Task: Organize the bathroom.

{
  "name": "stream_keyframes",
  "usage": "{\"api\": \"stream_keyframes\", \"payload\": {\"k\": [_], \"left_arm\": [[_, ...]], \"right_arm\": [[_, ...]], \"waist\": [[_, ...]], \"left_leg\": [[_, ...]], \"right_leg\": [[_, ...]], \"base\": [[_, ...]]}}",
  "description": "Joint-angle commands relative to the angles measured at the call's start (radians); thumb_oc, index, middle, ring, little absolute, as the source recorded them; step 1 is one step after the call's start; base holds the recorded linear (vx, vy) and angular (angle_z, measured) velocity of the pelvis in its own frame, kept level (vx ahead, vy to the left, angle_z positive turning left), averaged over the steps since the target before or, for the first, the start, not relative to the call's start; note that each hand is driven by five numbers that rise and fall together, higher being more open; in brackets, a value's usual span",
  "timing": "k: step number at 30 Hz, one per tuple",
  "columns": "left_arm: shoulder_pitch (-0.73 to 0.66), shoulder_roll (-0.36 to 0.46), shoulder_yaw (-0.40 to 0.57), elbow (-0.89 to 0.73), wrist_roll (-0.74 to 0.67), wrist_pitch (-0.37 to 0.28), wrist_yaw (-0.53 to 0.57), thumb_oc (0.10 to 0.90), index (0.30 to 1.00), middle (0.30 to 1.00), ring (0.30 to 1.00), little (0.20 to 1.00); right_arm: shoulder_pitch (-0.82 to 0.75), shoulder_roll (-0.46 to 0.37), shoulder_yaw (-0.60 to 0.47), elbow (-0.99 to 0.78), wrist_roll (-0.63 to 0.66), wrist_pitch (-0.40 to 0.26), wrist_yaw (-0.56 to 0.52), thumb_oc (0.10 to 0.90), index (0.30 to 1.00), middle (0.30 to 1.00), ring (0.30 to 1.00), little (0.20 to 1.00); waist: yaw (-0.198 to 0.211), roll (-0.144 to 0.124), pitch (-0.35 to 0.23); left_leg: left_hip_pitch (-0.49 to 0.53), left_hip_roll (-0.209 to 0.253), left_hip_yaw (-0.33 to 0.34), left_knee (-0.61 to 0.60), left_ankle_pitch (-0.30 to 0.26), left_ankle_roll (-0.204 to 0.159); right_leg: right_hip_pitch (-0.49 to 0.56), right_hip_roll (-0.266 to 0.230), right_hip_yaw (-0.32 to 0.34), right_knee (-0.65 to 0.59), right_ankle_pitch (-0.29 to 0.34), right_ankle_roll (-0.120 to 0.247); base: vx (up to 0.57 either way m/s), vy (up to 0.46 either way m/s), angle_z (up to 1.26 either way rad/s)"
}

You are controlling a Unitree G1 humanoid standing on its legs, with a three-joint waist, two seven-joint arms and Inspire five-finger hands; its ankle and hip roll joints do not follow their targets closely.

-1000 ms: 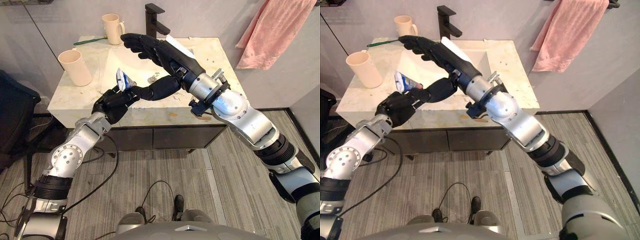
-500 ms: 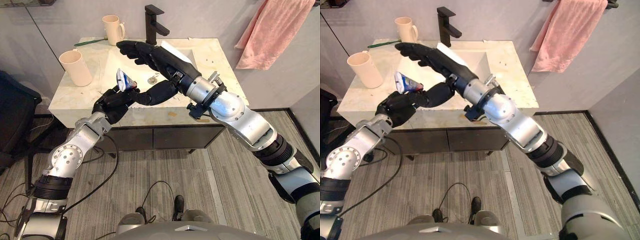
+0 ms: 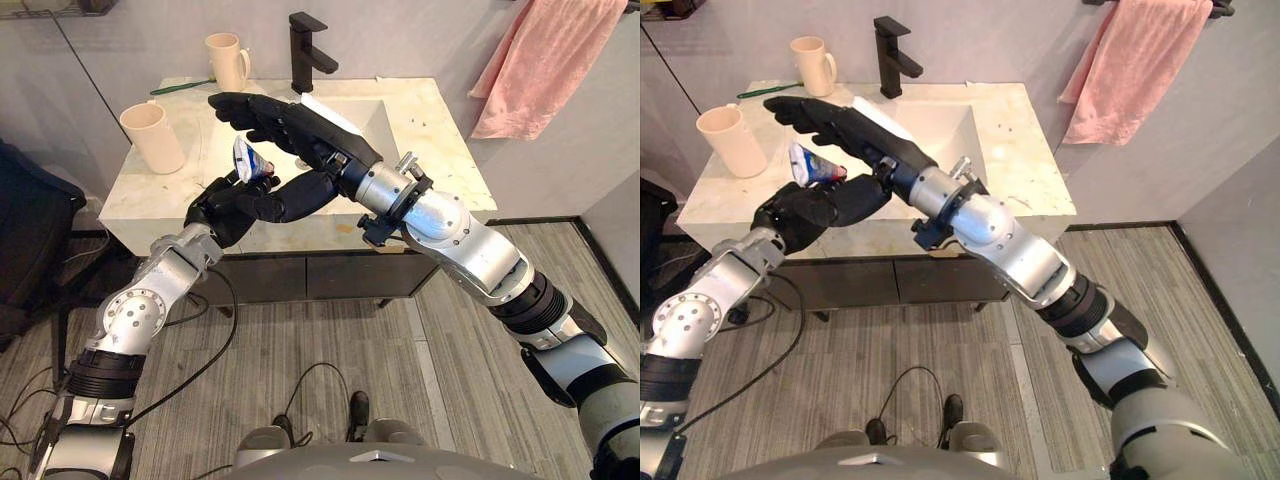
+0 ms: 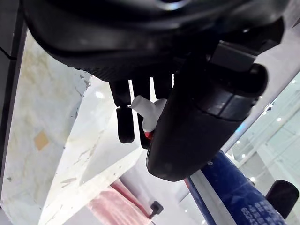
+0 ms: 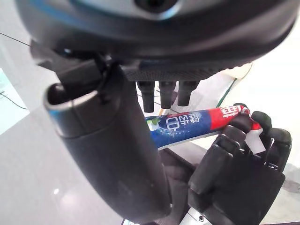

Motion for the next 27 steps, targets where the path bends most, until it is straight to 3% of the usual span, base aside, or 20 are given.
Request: {"api": "stream_keyframes", "payload": {"k": [1, 2, 25, 27], "left_arm": [[-0.135, 0.013, 0.008, -0.084, -0.085, -0.107, -0.052, 0.4, 0.3, 0.3, 0.3, 0.3], [-0.131, 0.014, 0.012, -0.087, -0.084, -0.105, -0.051, 0.4, 0.3, 0.3, 0.3, 0.3], [-0.113, 0.013, 0.029, -0.093, -0.083, -0.108, -0.05, 0.4, 0.3, 0.3, 0.3, 0.3], [-0.112, 0.008, 0.029, -0.091, -0.078, -0.111, -0.05, 0.4, 0.3, 0.3, 0.3, 0.3]], "right_arm": [[-0.1, 0.049, -0.02, 0.015, -0.012, -0.104, -0.03, 0.444, 0.366, 0.366, 0.366, 0.366], [-0.099, 0.045, -0.021, 0.014, -0.009, -0.106, -0.029, 0.4, 0.3, 0.3, 0.3, 0.3], [-0.085, 0.054, -0.025, 0.005, -0.02, -0.102, -0.02, 0.4, 0.3, 0.3, 0.3, 0.3], [-0.084, 0.055, -0.026, 0.001, -0.019, -0.097, -0.019, 0.43, 0.345, 0.345, 0.345, 0.345]], "waist": [[0.017, 0.024, -0.124], [0.017, 0.024, -0.124], [0.017, 0.026, -0.12], [0.017, 0.026, -0.121]], "left_leg": [[-0.055, 0.069, -0.035, 0.06, 0.016, -0.03], [-0.055, 0.069, -0.035, 0.062, 0.017, -0.03], [-0.052, 0.069, -0.029, 0.057, 0.016, -0.03], [-0.053, 0.069, -0.029, 0.058, 0.017, -0.031]], "right_leg": [[0.026, 0.003, 0.023, -0.001, -0.179, 0.038], [0.028, 0.003, 0.023, -0.002, -0.179, 0.038], [0.03, 0.0, 0.018, 0.001, -0.181, 0.037], [0.031, 0.0, 0.018, -0.001, -0.181, 0.037]], "base": [[0.0, 0.0, 0.0], [0.0, 0.0, 0.0], [0.0, 0.0, 0.0], [0.0, 0.0, 0.0]]}}
